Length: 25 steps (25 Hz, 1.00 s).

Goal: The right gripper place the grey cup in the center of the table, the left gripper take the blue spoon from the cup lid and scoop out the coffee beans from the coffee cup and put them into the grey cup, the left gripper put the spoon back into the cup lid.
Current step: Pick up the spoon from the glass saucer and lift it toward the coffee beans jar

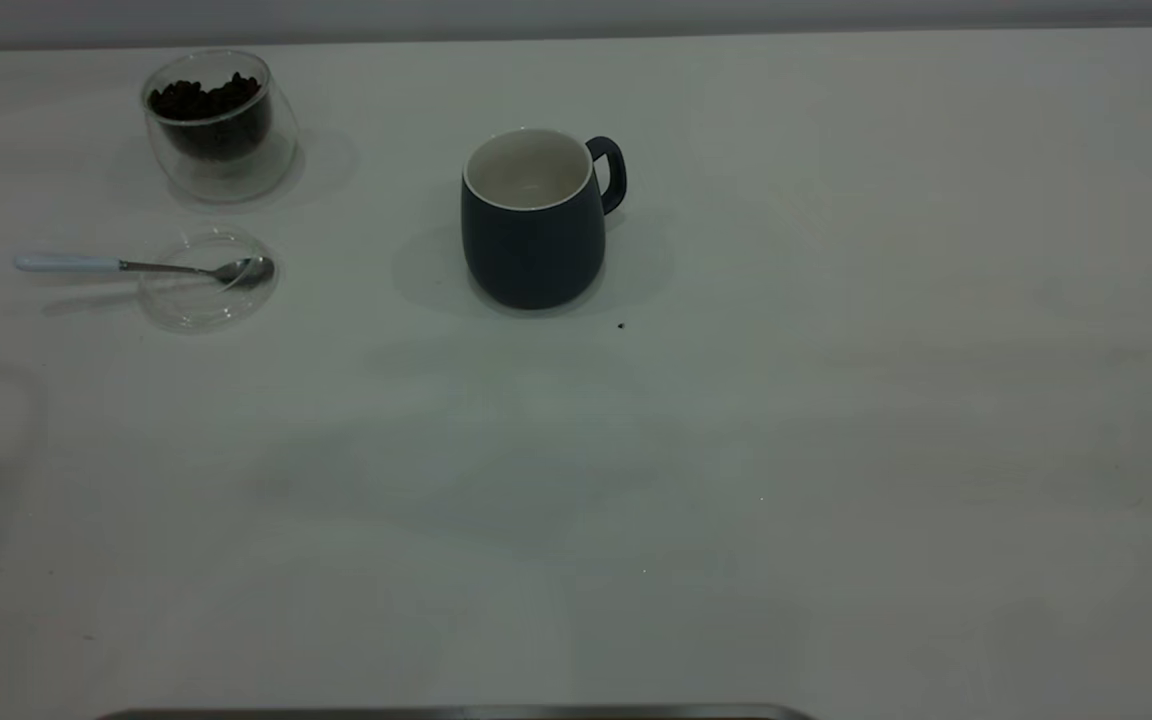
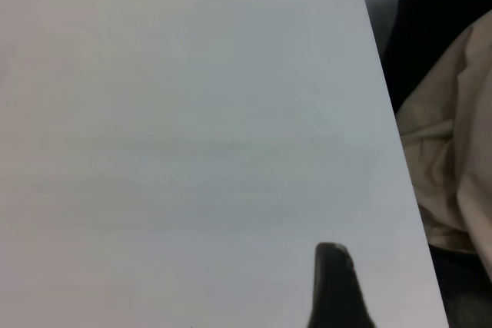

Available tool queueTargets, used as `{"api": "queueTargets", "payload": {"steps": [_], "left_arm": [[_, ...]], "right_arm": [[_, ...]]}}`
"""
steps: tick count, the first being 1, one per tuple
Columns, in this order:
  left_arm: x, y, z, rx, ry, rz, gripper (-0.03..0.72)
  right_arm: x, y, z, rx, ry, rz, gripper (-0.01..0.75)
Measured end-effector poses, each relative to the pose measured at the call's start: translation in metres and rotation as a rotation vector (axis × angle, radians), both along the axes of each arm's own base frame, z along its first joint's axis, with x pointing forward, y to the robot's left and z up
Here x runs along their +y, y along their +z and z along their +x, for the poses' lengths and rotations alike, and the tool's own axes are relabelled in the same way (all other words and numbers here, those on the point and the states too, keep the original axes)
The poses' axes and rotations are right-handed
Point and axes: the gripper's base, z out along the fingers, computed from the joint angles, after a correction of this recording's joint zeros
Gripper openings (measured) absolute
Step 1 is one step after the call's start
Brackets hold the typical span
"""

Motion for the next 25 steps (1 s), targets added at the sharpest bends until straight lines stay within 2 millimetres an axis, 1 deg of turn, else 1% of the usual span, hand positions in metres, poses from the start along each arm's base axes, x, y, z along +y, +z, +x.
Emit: {"api": "queueTargets", "payload": {"steps": [2, 3, 5, 7, 9, 11, 16, 19, 21, 22, 25], "left_arm": [[0.002, -0.037, 0.002, 0.054, 0.012, 0.007, 0.022], [0.002, -0.053, 0.006, 0.084, 0.011, 0.005, 0.022], [0.003, -0.075, 0.018, 0.119, 0.006, 0.000, 0.022], [0.005, -0.088, 0.030, 0.134, 0.001, -0.003, 0.022], [0.005, -0.093, 0.040, 0.106, -0.005, -0.001, 0.024], [0.006, -0.093, 0.049, 0.033, 0.001, 0.000, 0.024], [0.005, -0.088, 0.068, -0.189, 0.080, -0.035, 0.034], [0.005, -0.084, 0.077, -0.301, 0.078, -0.046, 0.043], [0.005, -0.083, 0.082, -0.354, 0.059, -0.044, 0.071], [0.005, -0.083, 0.082, -0.357, 0.046, -0.039, 0.099], [0.005, -0.087, 0.084, -0.339, 0.011, -0.025, 0.227]], "right_arm": [[0.000, 0.000, 0.000, 0.000, 0.000, 0.000, 0.453], [0.000, 0.000, 0.000, 0.000, 0.000, 0.000, 0.453], [0.000, 0.000, 0.000, 0.000, 0.000, 0.000, 0.453], [0.000, 0.000, 0.000, 0.000, 0.000, 0.000, 0.453], [0.000, 0.000, 0.000, 0.000, 0.000, 0.000, 0.453], [0.000, 0.000, 0.000, 0.000, 0.000, 0.000, 0.453], [0.000, 0.000, 0.000, 0.000, 0.000, 0.000, 0.453], [0.000, 0.000, 0.000, 0.000, 0.000, 0.000, 0.453], [0.000, 0.000, 0.000, 0.000, 0.000, 0.000, 0.453], [0.000, 0.000, 0.000, 0.000, 0.000, 0.000, 0.453], [0.000, 0.000, 0.000, 0.000, 0.000, 0.000, 0.453]]}}
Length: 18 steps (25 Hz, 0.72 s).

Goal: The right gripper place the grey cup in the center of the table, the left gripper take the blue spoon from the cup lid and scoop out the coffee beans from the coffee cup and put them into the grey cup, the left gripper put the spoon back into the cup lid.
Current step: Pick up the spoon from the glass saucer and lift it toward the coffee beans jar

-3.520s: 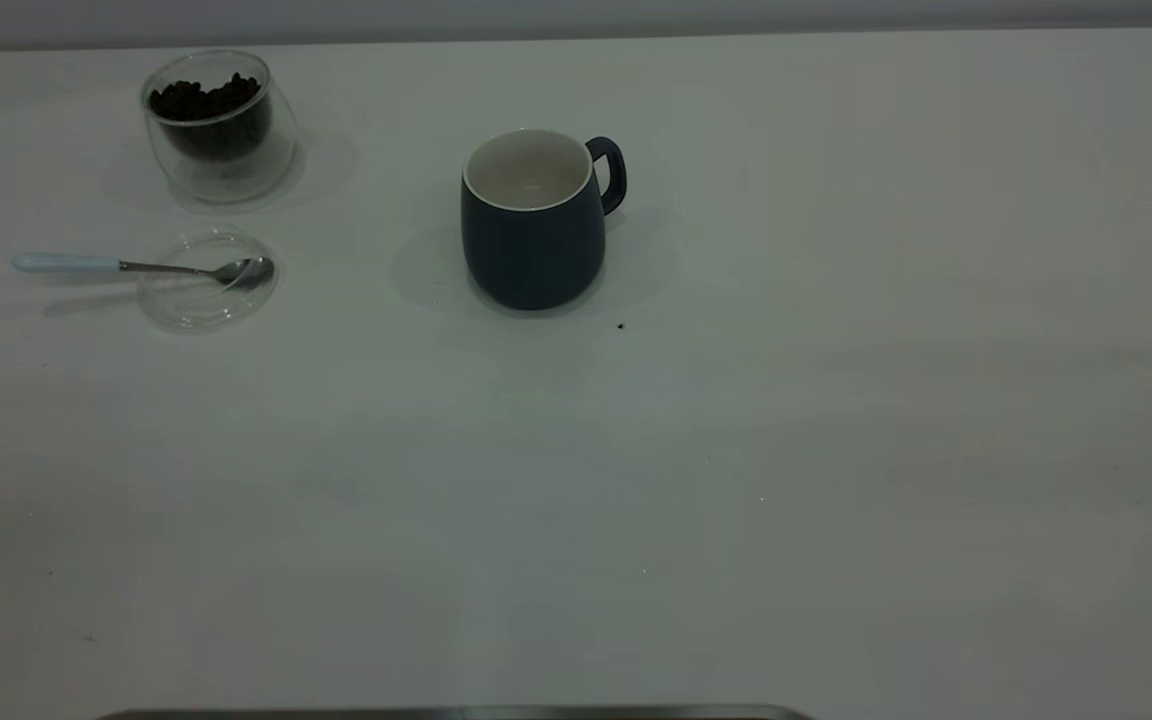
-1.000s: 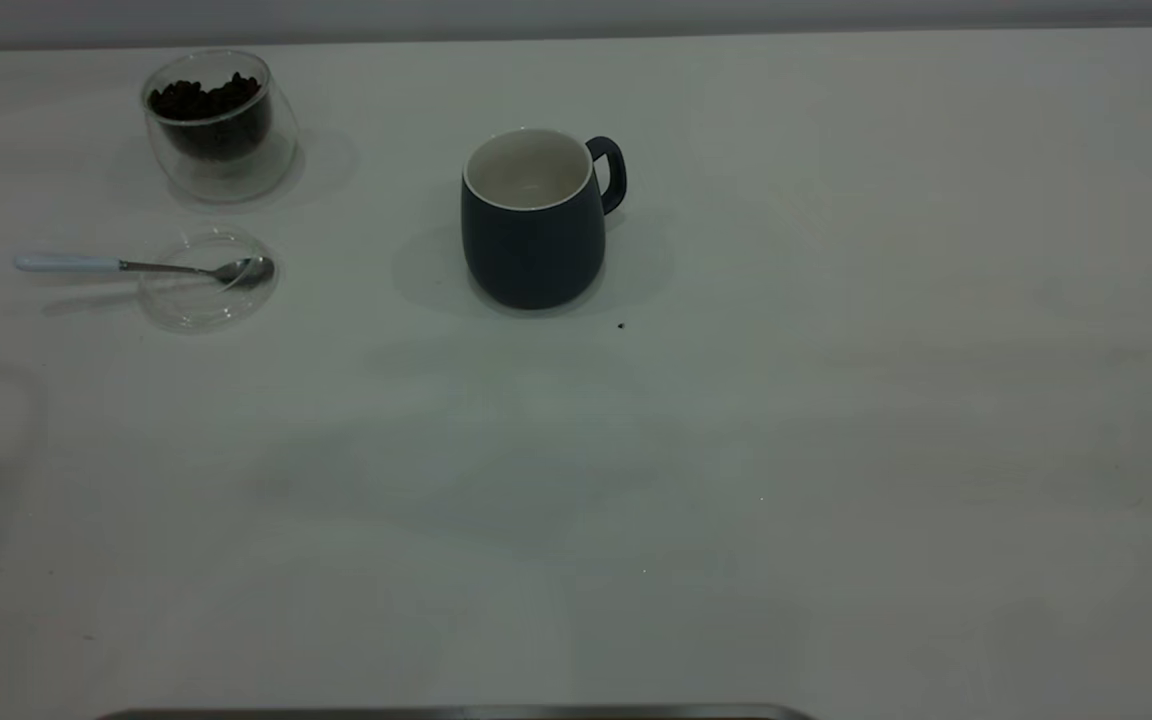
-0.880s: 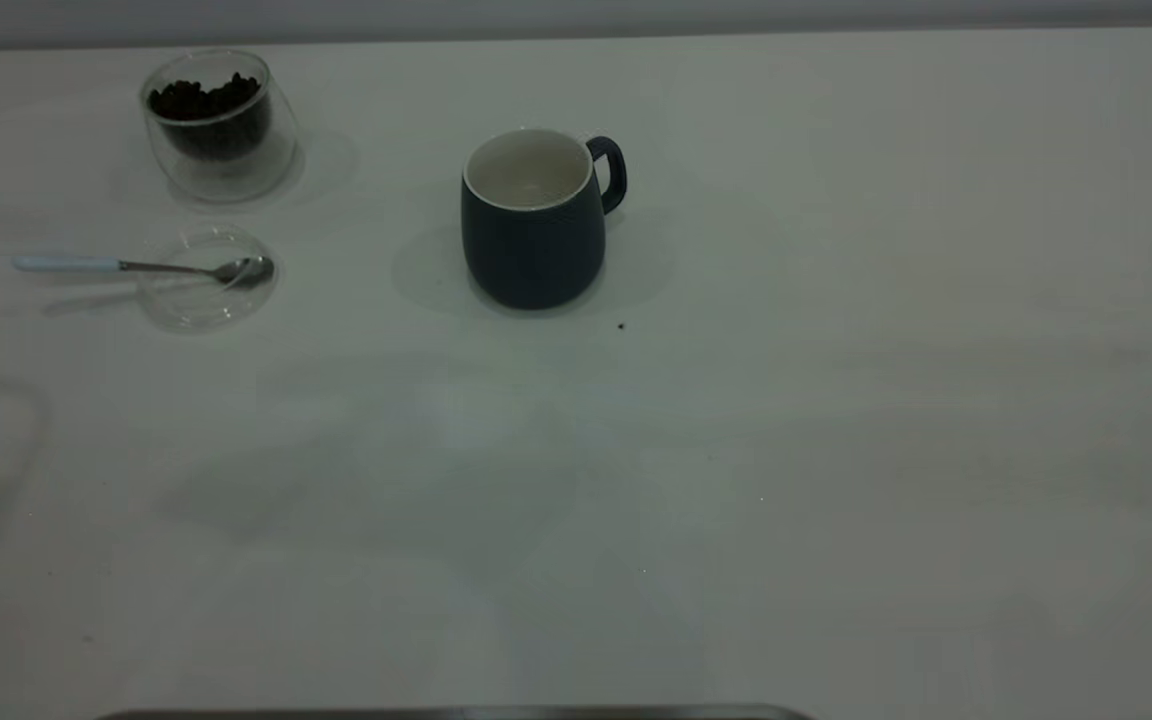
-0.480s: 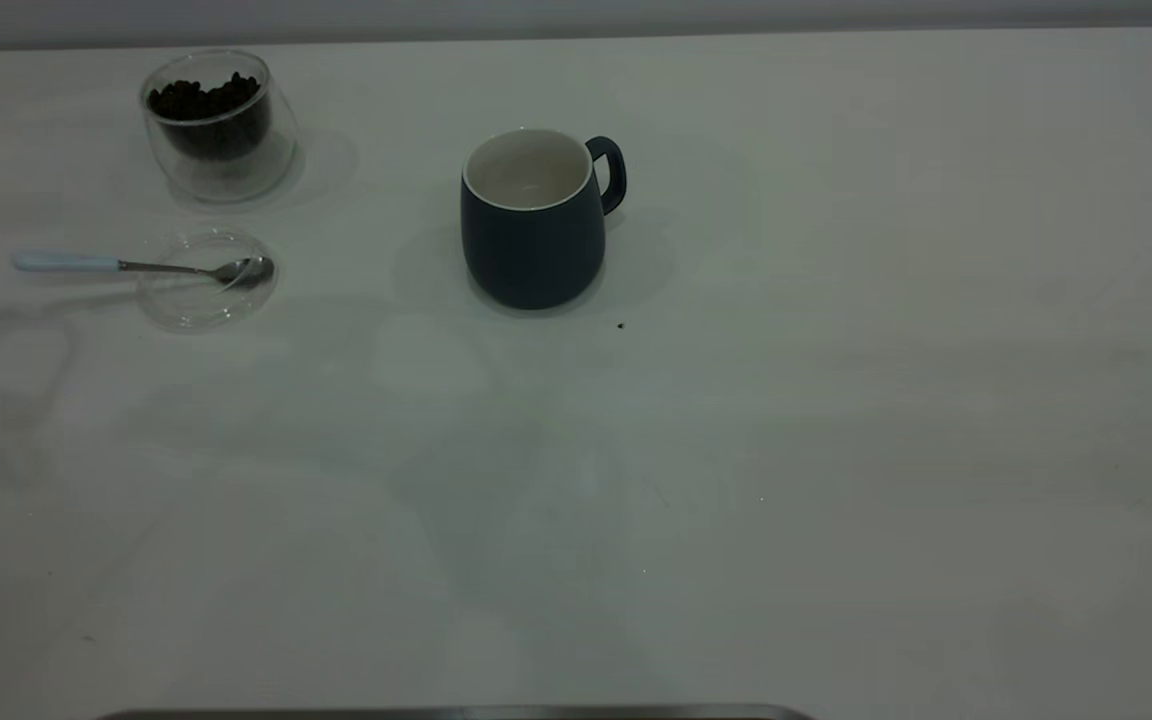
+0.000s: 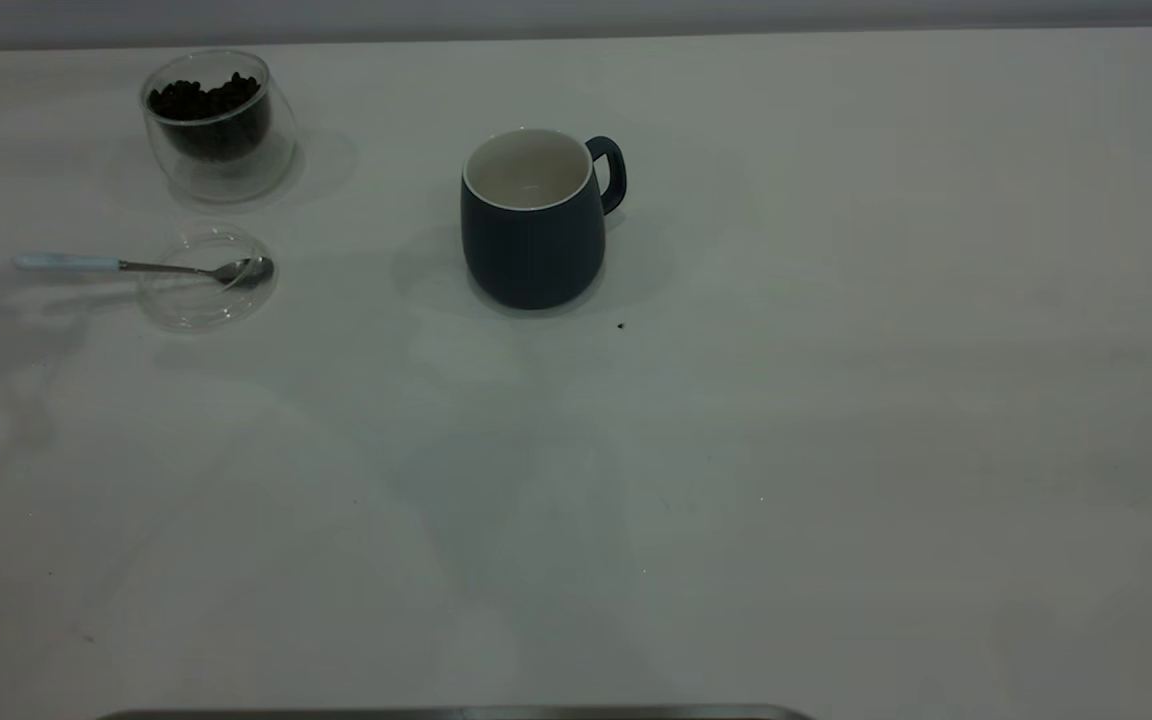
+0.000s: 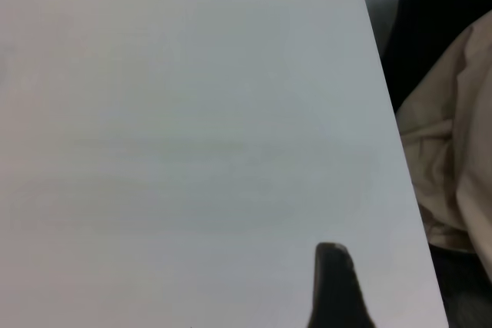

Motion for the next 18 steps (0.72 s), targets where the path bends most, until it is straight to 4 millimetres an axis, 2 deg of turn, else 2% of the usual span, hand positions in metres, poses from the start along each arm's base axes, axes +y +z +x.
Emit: {"api": "queueTargets", "payload": {"steps": [4, 6, 10, 15, 18], "left_arm": [[0.000, -0.011, 0.003, 0.029, -0.008, 0.001, 0.419], [0.000, -0.014, 0.004, 0.032, -0.010, 0.000, 0.473], [0.001, -0.016, 0.006, 0.023, -0.024, 0.014, 0.493], [0.002, -0.012, 0.015, -0.082, -0.039, 0.020, 0.489], [0.020, -0.019, 0.022, -0.052, 0.013, 0.018, 0.454]], "right_arm": [[0.000, 0.000, 0.000, 0.000, 0.000, 0.000, 0.453], [0.000, 0.000, 0.000, 0.000, 0.000, 0.000, 0.453], [0.000, 0.000, 0.000, 0.000, 0.000, 0.000, 0.453], [0.000, 0.000, 0.000, 0.000, 0.000, 0.000, 0.453], [0.000, 0.000, 0.000, 0.000, 0.000, 0.000, 0.453]]}}
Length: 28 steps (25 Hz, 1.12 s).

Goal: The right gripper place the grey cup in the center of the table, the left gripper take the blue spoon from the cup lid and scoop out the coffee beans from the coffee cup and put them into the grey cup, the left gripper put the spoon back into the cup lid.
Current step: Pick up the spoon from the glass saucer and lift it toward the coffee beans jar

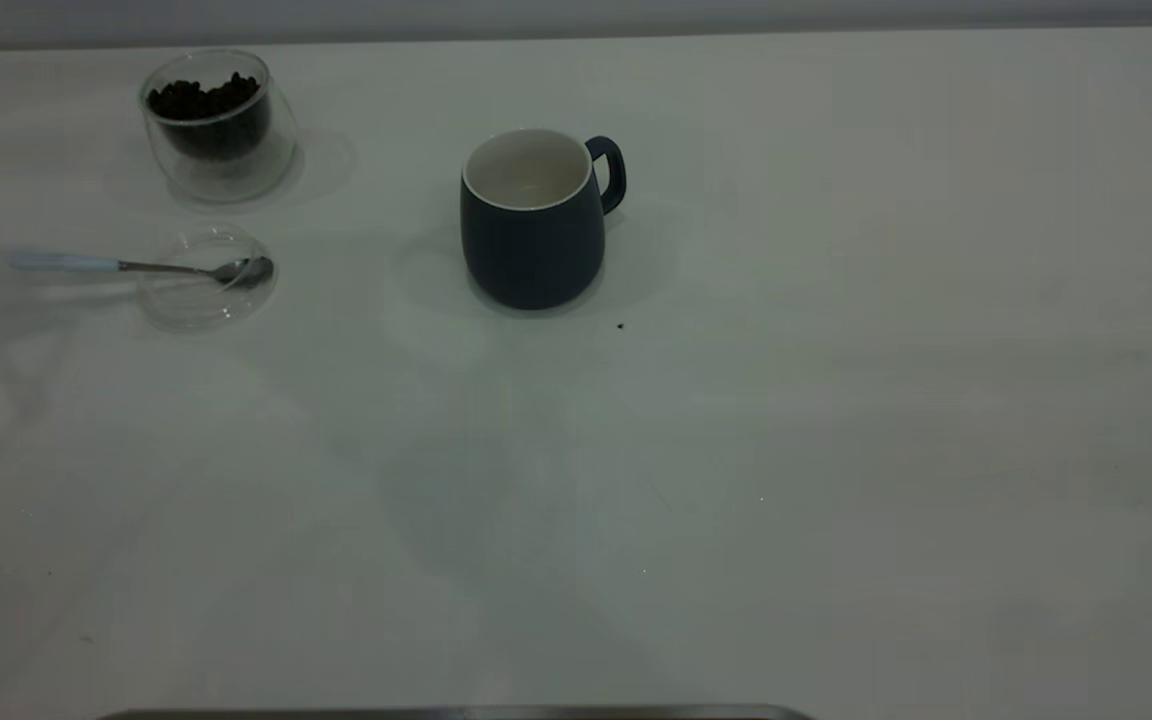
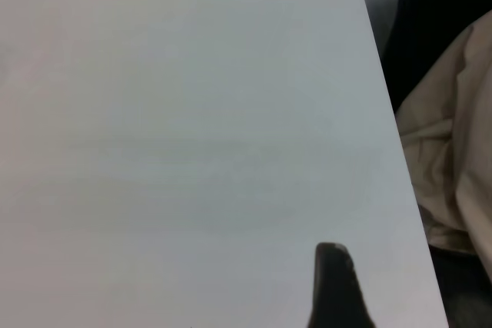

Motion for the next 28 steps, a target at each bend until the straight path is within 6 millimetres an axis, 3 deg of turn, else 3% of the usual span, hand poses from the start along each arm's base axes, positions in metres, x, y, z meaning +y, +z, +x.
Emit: {"api": "queueTargets", "payload": {"steps": [8, 11, 14, 18, 24, 28], "left_arm": [[0.080, -0.031, 0.002, 0.232, 0.268, -0.072, 0.392], [0.104, -0.056, -0.007, 0.305, 0.380, -0.167, 0.392], [0.115, -0.081, -0.015, 0.371, 0.389, -0.252, 0.392], [0.112, -0.110, -0.015, 0.384, 0.307, -0.385, 0.391], [0.085, -0.148, 0.000, 0.336, -0.009, -0.657, 0.391], [0.078, -0.157, 0.005, 0.245, -0.170, -0.690, 0.391]], "right_arm": [[0.000, 0.000, 0.000, 0.000, 0.000, 0.000, 0.453], [0.000, 0.000, 0.000, 0.000, 0.000, 0.000, 0.453], [0.000, 0.000, 0.000, 0.000, 0.000, 0.000, 0.453], [0.000, 0.000, 0.000, 0.000, 0.000, 0.000, 0.453], [0.000, 0.000, 0.000, 0.000, 0.000, 0.000, 0.453], [0.000, 0.000, 0.000, 0.000, 0.000, 0.000, 0.453]]}}
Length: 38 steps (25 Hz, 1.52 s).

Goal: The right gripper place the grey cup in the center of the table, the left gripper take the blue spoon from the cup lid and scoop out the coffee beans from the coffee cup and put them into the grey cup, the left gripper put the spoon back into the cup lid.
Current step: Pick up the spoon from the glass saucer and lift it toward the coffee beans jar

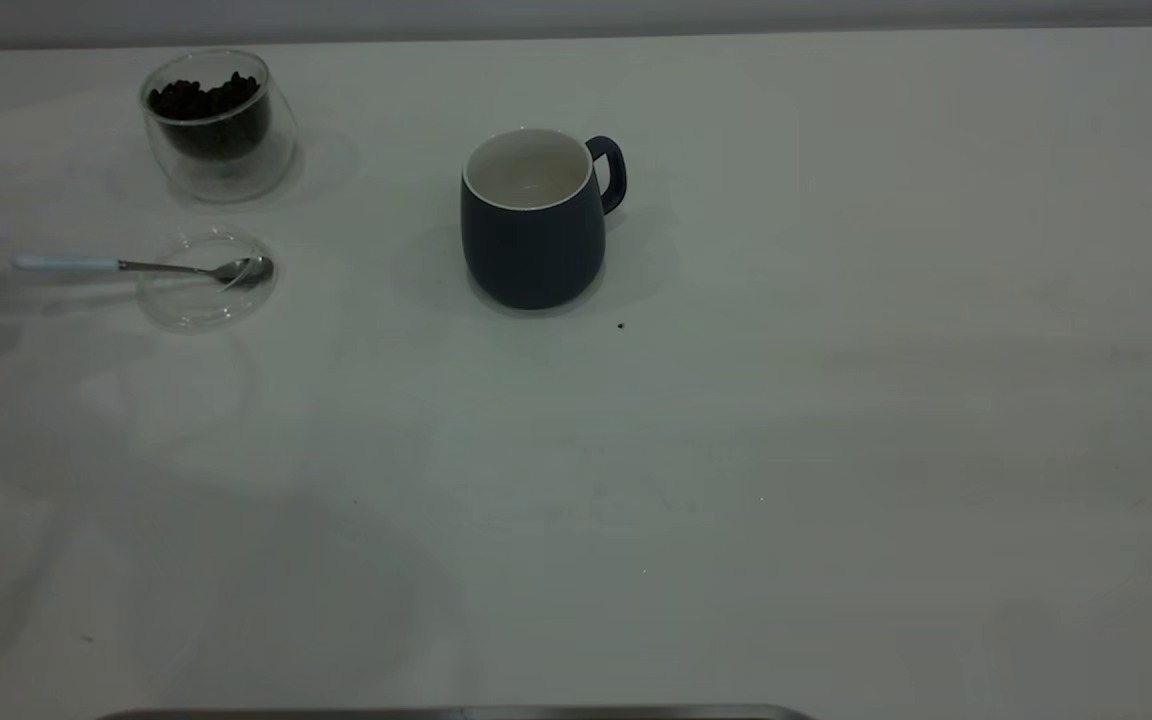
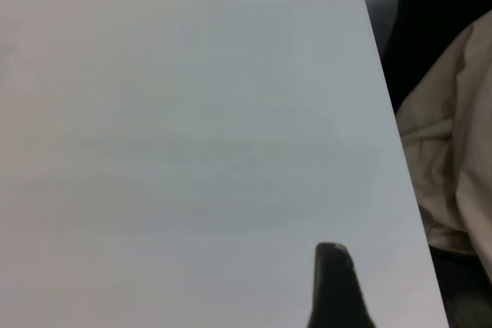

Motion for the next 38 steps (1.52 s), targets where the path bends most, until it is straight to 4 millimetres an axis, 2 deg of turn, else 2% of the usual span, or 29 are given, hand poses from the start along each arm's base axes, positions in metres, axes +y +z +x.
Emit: {"api": "queueTargets", "payload": {"steps": [9, 15, 17, 21, 28, 35, 38], "left_arm": [[0.004, 0.021, 0.020, -0.120, -0.022, -0.021, 0.404], [-0.005, 0.015, 0.030, -0.143, 0.052, -0.015, 0.544], [-0.002, 0.012, 0.033, -0.146, 0.092, 0.021, 0.566], [0.004, 0.010, 0.036, -0.162, 0.142, 0.069, 0.569], [0.004, 0.014, 0.035, -0.147, 0.013, 0.089, 0.562], [0.021, 0.042, 0.064, -0.061, -0.122, 0.088, 0.539], [0.025, 0.037, 0.067, 0.004, -0.184, 0.076, 0.538]], "right_arm": [[0.000, 0.000, 0.000, 0.000, 0.000, 0.000, 0.453], [0.000, 0.000, 0.000, 0.000, -0.001, -0.001, 0.453], [0.000, 0.000, 0.000, 0.000, -0.001, -0.001, 0.453], [0.000, 0.000, 0.000, 0.000, -0.001, -0.001, 0.453], [0.000, 0.000, 0.000, 0.000, -0.001, -0.001, 0.453], [0.000, 0.000, 0.000, 0.000, -0.001, -0.001, 0.453], [0.000, 0.000, 0.000, 0.000, -0.001, -0.001, 0.453]]}}
